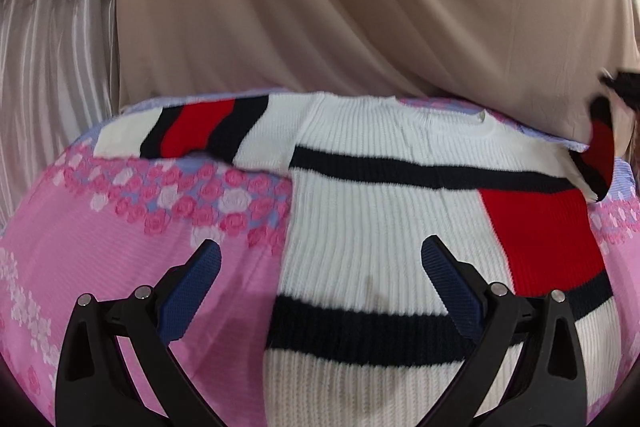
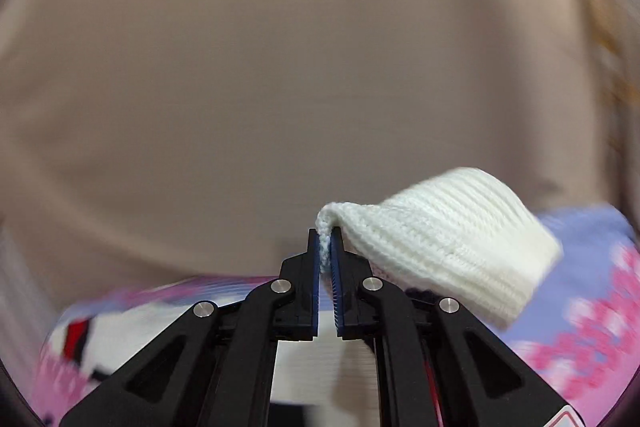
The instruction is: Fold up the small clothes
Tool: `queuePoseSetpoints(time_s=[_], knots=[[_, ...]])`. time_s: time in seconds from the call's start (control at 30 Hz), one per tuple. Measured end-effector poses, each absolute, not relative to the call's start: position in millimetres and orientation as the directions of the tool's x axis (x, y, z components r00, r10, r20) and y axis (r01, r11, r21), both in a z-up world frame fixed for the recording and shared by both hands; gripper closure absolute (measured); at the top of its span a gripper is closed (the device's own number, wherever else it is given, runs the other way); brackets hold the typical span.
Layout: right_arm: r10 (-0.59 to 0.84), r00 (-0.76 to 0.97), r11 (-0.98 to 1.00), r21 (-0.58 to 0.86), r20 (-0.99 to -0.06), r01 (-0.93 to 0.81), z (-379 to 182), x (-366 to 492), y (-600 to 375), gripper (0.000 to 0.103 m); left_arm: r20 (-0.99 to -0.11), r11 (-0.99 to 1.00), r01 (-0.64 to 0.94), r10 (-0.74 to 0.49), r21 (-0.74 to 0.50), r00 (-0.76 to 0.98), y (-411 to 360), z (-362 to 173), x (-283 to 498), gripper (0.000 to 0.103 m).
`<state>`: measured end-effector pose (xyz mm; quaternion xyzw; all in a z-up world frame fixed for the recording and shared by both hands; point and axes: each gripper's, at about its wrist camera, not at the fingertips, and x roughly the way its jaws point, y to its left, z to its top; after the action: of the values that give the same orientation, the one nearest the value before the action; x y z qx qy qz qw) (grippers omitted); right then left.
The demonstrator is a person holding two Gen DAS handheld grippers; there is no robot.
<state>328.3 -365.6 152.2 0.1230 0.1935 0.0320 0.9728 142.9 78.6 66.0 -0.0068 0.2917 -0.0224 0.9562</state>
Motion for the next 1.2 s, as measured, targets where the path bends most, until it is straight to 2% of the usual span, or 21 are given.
queuePoseSetpoints(time_s=[0.07,0.13,0.2,0.23,0.3,0.4,0.47,0.57,0.67,0.73,0.83,0.87,0.9,0.93,0.97,1.03,1.13,1.17,1.2], knots=[[0.265,0.879,0.959,0.201,-0.396,-0.199,144,340,-282,0.095,-0.549,0.998,0.058,-0.067,-0.035,0.833,73,72,151,0.005],[0.329,0.827,0.944,0.158,-0.455,-0.288,118,352,-224,0.093,-0.557,0.996,0.077,-0.093,-0.052,0.825,66,74,164,0.005],[0.332,0.768,0.937,0.093,-0.547,-0.338,74,361,-171,0.083,-0.58,0.99,0.108,-0.142,-0.092,0.802,61,72,180,0.005],[0.322,0.741,0.935,0.073,-0.589,-0.348,53,364,-156,0.075,-0.604,0.985,0.122,-0.173,-0.126,0.778,59,68,192,0.005],[0.292,0.709,0.936,0.041,-0.641,-0.349,28,356,-140,0.075,-0.643,0.975,0.122,-0.214,-0.186,0.735,59,60,212,0.005],[0.252,0.731,0.955,0.041,-0.634,-0.294,27,337,-165,0.071,-0.67,0.965,0.107,-0.245,-0.241,0.7,62,47,239,0.005],[0.211,0.762,0.973,0.056,-0.612,-0.223,36,323,-197,0.054,-0.682,0.972,0.086,-0.215,-0.219,0.699,61,40,257,0.005],[0.093,0.8,0.996,0.062,-0.593,-0.07,46,308,-266,0.04,-0.706,0.97,0.081,-0.222,-0.227,0.673,58,29,286,0.005],[0.011,0.783,0.992,0.106,-0.621,0.071,43,304,-314,0.036,-0.726,0.966,0.078,-0.237,-0.246,0.646,50,21,313,0.005],[0.008,0.749,0.976,0.167,-0.662,0.137,33,310,-344,0.036,-0.738,0.967,0.079,-0.235,-0.24,0.632,43,17,330,0.011],[0.027,0.705,0.957,0.221,-0.709,0.186,18,327,-362,0.036,-0.753,0.971,0.07,-0.222,-0.228,0.619,34,14,348,0.037],[0.036,0.692,0.954,0.231,-0.721,0.19,14,330,-368,0.036,-0.751,0.975,0.066,-0.206,-0.213,0.628,32,15,350,0.054],[0.044,0.678,0.953,0.234,-0.734,0.192,9,336,-366,0.039,-0.745,0.979,0.066,-0.191,-0.194,0.64,29,18,352,0.078],[0.058,0.668,0.955,0.236,-0.742,0.18,8,341,-361,0.061,-0.738,0.98,0.07,-0.186,-0.185,0.648,28,22,355,0.09],[0.067,0.668,0.957,0.237,-0.741,0.168,11,344,-357,0.089,-0.727,0.977,0.075,-0.198,-0.199,0.658,30,29,357,0.092],[0.075,0.744,0.954,0.265,-0.664,0.14,31,335,-351,0.089,-0.686,0.97,0.082,-0.22,-0.228,0.693,36,48,357,0.093],[0.146,0.87,0.94,0.34,-0.471,0.026,67,299,-350,0.09,-0.587,0.967,0.094,-0.22,-0.237,0.779,47,85,346,0.094],[0.143,0.884,0.94,0.34,-0.445,0.019,67,292,-351,0.09,-0.562,0.969,0.091,-0.21,-0.232,0.8,49,92,341,0.094],[0.102,0.876,0.951,0.304,-0.472,0.054,58,294,-354,0.09,-0.549,0.973,0.081,-0.19,-0.217,0.814,50,92,339,0.094]])
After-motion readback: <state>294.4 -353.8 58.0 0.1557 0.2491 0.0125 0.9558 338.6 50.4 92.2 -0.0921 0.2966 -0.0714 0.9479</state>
